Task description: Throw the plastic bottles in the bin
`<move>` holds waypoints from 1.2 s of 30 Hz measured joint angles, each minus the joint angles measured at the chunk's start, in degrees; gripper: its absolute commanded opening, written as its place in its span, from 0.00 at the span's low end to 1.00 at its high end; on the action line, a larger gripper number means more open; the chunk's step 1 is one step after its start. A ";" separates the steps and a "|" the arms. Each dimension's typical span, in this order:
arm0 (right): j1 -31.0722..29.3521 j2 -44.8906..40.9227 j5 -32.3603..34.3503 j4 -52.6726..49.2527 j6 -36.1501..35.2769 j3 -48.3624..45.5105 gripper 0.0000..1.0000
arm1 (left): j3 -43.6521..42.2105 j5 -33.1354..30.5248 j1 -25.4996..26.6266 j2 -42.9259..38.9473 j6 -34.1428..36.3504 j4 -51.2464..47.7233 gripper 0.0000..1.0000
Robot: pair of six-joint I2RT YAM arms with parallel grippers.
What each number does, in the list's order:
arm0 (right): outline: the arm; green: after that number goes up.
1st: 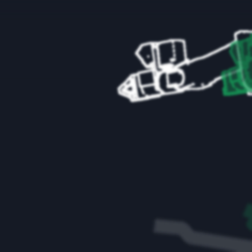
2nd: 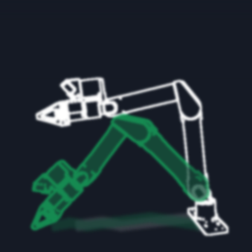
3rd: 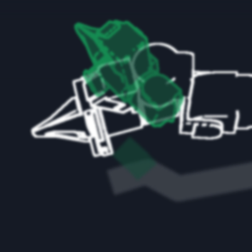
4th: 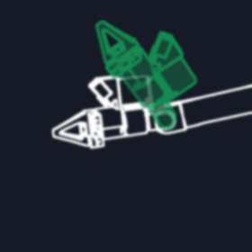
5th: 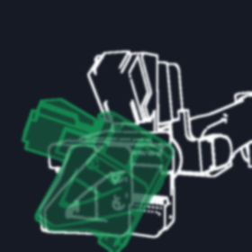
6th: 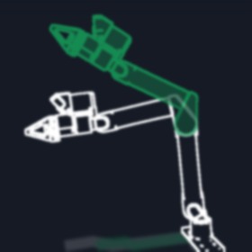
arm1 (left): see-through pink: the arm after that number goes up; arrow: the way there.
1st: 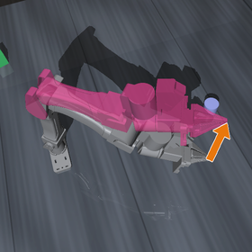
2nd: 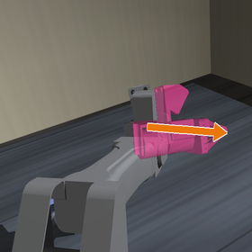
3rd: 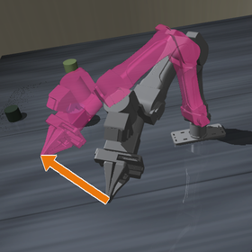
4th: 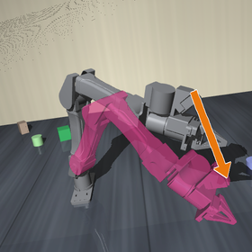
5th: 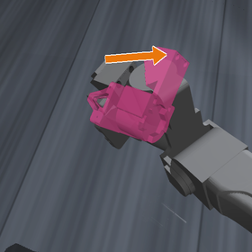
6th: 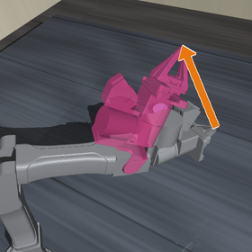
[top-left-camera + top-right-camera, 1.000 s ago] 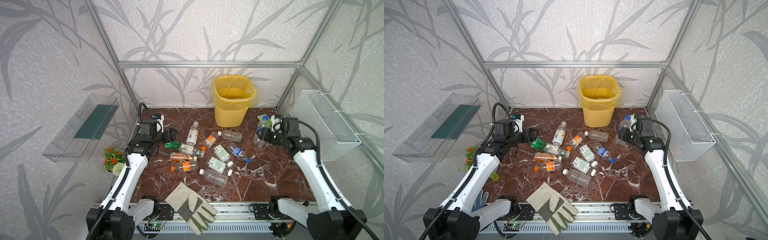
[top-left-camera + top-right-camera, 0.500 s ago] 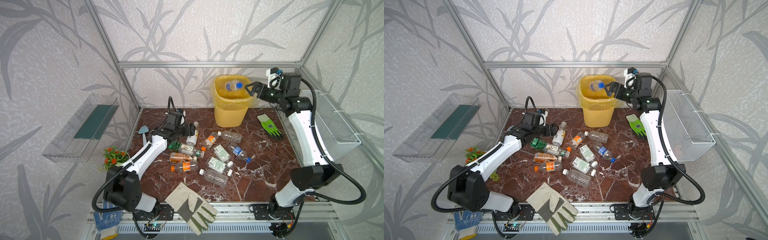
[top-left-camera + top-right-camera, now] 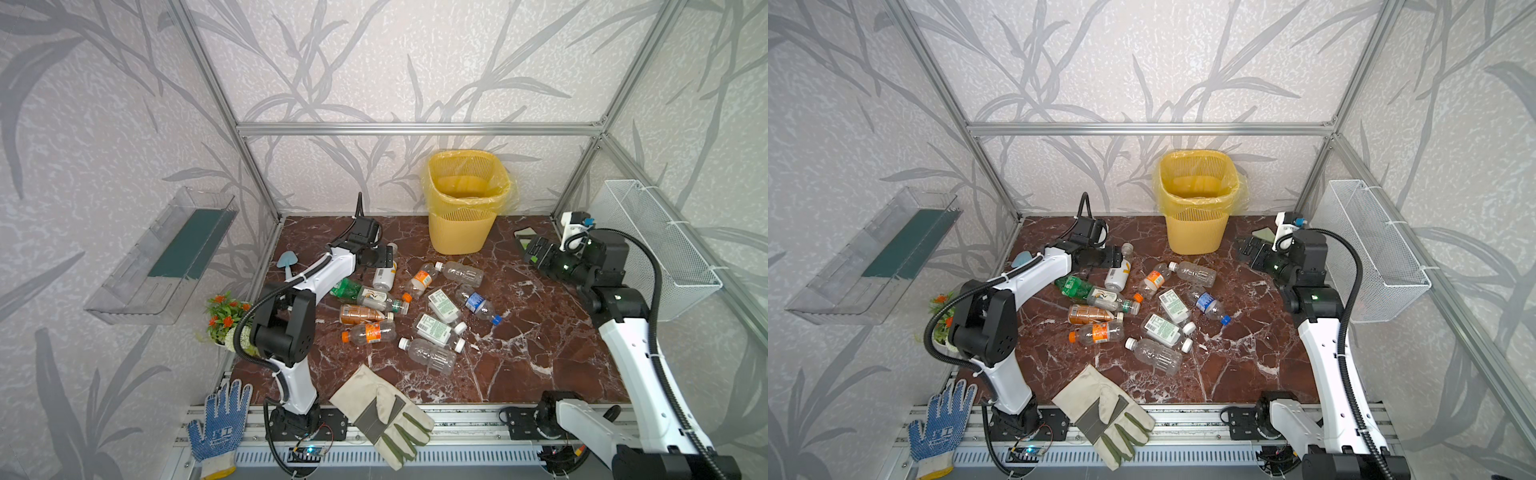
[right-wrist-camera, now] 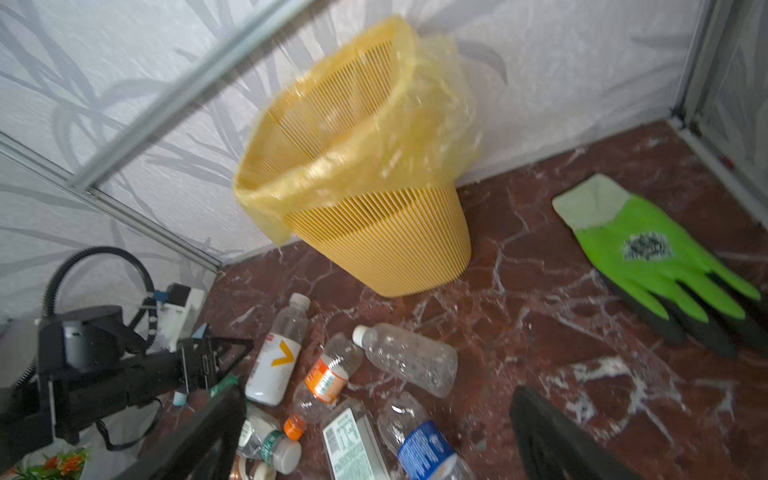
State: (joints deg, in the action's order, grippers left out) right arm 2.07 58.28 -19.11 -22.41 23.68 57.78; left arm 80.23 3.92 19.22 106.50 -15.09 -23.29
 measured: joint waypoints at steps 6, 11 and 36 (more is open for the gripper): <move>-0.02 -0.09 1.33 -4.17 -1.38 -10.95 0.99 | 1.40 1.11 0.00 4.76 0.39 -1.38 0.89; -0.02 -1.01 1.49 -3.93 -1.66 -13.33 0.99 | 2.36 2.67 0.00 6.16 0.35 -2.03 0.88; -0.02 -0.94 1.09 -0.24 -1.05 -17.00 0.96 | 6.49 6.99 -0.61 14.62 -5.64 0.28 0.52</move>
State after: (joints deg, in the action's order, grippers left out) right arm 2.04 57.34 -18.02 -22.65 22.63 40.77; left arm 86.72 10.92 18.61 121.12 -20.73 -23.00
